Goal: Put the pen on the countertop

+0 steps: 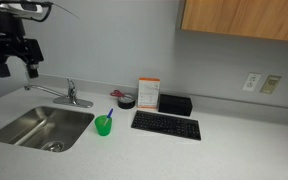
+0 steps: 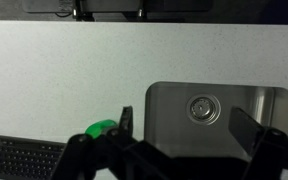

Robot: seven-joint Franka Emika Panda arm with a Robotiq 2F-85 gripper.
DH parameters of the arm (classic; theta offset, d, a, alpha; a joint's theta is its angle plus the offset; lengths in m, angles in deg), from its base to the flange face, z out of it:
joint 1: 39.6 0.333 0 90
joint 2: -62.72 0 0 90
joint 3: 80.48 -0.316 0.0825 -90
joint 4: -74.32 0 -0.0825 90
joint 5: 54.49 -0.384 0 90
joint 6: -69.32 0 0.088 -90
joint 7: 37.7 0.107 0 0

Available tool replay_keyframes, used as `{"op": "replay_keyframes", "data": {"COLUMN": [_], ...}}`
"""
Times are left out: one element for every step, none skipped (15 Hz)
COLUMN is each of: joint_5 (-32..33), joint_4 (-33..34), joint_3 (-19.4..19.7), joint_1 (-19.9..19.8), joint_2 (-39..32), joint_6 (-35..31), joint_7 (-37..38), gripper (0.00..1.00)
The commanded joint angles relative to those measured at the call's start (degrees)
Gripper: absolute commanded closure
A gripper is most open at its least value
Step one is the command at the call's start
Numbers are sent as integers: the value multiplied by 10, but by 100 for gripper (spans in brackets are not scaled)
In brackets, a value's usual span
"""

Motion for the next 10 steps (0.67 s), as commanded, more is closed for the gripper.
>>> {"op": "replay_keyframes", "data": {"joint_5": [18,23,31,46,59,71,73,78,78,75], "joint_4": [5,7,8,7,9,13,18,20,23,24], "joint_3": [22,28,35,42,51,60,72,83,94,105], "joint_1": [11,7,3,0,-5,-8,-10,-13,-14,-17], "joint_2": [-11,-18,-27,-36,-51,-67,-84,-100,-115,-131], "joint_6": [-6,-11,-18,-28,-40,-51,-63,-81,-94,-114], "joint_7": [-11,-13,-16,-18,-16,-17,-28,-29,-35,-43], "gripper": [0,0,0,0,0,0,0,0,0,0]}}
